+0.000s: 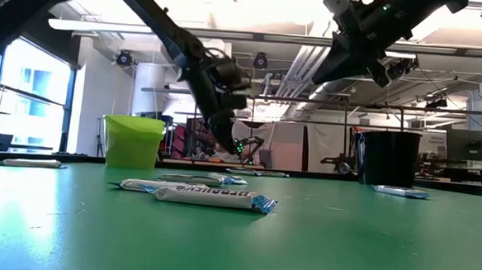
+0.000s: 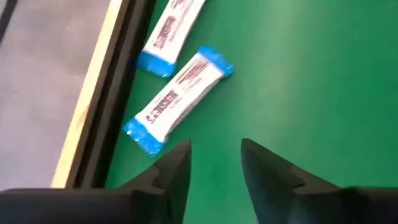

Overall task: Sort candy by brand, put in halloween buckets
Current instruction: Put the white chocolate into the white bucket

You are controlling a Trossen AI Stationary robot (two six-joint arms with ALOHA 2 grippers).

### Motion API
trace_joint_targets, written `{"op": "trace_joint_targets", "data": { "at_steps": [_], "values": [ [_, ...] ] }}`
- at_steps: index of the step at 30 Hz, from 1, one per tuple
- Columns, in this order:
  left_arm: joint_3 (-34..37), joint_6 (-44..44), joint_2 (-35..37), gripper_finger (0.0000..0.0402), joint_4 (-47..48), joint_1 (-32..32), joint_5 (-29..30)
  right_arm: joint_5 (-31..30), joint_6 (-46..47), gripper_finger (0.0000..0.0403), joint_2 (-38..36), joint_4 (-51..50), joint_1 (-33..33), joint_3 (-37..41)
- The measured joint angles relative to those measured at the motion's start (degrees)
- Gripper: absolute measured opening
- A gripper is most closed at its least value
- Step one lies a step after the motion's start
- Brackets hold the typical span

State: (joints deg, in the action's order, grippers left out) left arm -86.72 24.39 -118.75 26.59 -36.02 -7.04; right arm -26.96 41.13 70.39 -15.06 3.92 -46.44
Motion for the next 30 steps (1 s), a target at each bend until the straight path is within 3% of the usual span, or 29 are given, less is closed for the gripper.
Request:
{"op": "trace_joint_targets", "data": {
  "at_steps": [7,30],
  "values": [
    [-0.5,1.7,-1.7,0.0169,-3.9,-1.6,4.0,-1.9,0.9,0.0000,0.0,-0.1,0.0,0.0],
    [-0.5,9.0,-7.1,0.0157,-7.0,-3.4,2.4,-2.0,0.5,0.0000,0.0,-0.2,0.0,0.0]
  ]
}}
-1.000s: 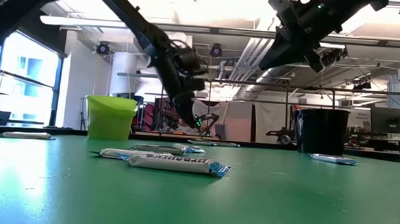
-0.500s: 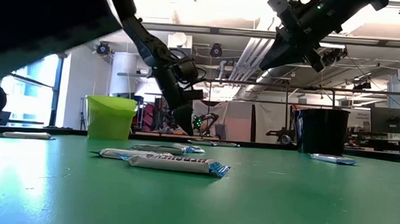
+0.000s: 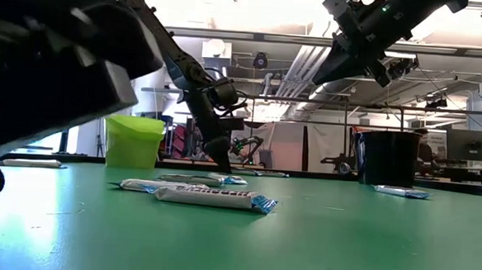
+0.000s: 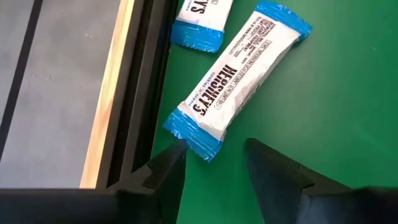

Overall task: Sort candy by brand, put in halloween buckets
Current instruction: Put the white chocolate into the white bucket

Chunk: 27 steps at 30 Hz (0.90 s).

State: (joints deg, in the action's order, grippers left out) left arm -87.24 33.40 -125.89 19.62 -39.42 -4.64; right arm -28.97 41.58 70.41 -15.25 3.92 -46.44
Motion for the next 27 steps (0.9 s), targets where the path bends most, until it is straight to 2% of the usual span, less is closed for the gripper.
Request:
{"op": "trace_joint_targets", "data": {
  "at_steps": [5,14,27],
  "values": [
    [0.0,1.3,-0.1,0.0115,-0.1,0.0,-0.2,0.0,0.0,0.0000,0.0,-0.3,0.0,0.0],
    [0.0,3.0,-0.3,0.0008,-0.7,0.1,-0.7,0.0,0.0,0.0000,0.0,-0.3,0.0,0.0],
    [0.1,2.6,1.9,0.0000,0.2,0.1,0.3,0.0,0.0,0.0000,0.0,-0.4,0.0,0.0]
  ]
}}
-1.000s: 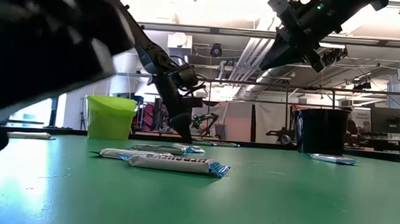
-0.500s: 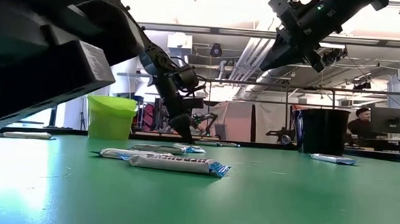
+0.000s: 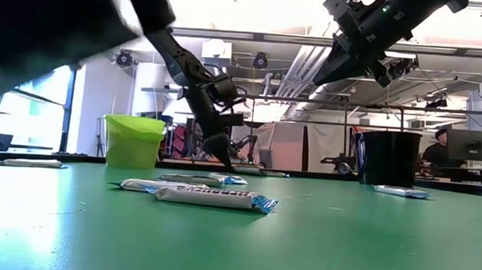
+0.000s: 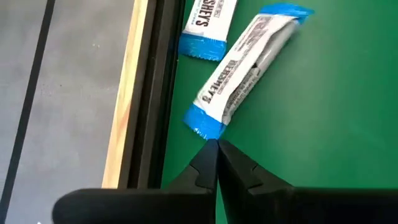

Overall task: Sort candy by brand, put in halloween buckets
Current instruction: Put the white chocolate into the white bucket

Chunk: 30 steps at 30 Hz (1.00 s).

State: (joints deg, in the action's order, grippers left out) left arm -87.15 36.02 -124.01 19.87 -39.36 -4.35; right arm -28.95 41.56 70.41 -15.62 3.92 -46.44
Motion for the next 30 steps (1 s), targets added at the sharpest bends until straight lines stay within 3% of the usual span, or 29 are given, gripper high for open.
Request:
{"op": "trace_joint_targets", "data": {
  "at_steps": [9,13,24,30],
  "values": [
    [0.0,-3.5,7.0,0.0000,4.2,1.3,-3.5,0.0,-1.1,0.0000,0.0,0.0,0.0,0.0],
    [-0.1,-4.4,6.4,0.0010,4.2,2.0,-4.0,0.0,-1.6,0.0000,0.0,0.0,0.0,0.0],
    [0.0,-2.3,1.9,0.0127,1.6,1.2,-6.1,0.3,-1.1,0.0000,0.0,0.1,0.0,0.0],
    [0.0,-1.8,0.0,0.0148,-1.0,1.1,-5.0,0.3,-0.9,0.0000,0.0,0.1,0.0,0.0]
  ]
}}
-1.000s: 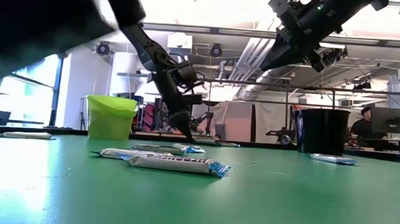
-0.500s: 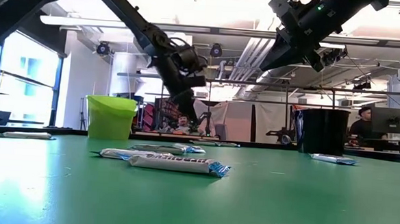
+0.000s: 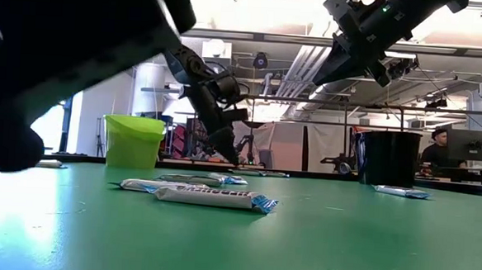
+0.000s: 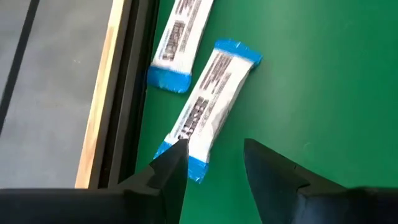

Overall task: Sort candy by brand, put in halloween buckets
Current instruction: Put the white chocolate into the white bucket

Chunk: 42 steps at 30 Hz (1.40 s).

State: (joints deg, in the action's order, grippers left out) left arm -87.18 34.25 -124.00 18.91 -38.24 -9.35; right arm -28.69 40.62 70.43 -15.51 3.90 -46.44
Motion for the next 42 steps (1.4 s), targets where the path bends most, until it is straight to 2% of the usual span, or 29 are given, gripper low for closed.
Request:
{"op": "trace_joint_targets", "data": {
  "at_steps": [13,21,28,36,42],
  "values": [
    [-0.1,2.3,-2.0,0.0086,-2.2,-0.4,1.0,0.0,0.7,0.0000,0.0,-0.1,0.0,0.0],
    [-0.1,1.8,-2.5,0.0073,-2.3,-0.4,1.1,0.0,1.4,0.0000,0.0,-0.2,0.0,0.0],
    [-0.1,0.9,-2.2,0.0005,-1.3,-0.4,1.0,0.0,1.4,0.0000,0.0,-0.1,0.0,0.0],
    [-0.1,-1.1,-0.8,0.0000,0.2,-0.4,0.8,-0.1,1.4,0.0000,0.0,-0.1,0.0,0.0],
    [-0.1,-3.4,2.1,0.0000,3.5,-0.3,-2.9,-0.1,1.1,0.0000,0.0,-0.1,0.0,0.0]
  ]
}}
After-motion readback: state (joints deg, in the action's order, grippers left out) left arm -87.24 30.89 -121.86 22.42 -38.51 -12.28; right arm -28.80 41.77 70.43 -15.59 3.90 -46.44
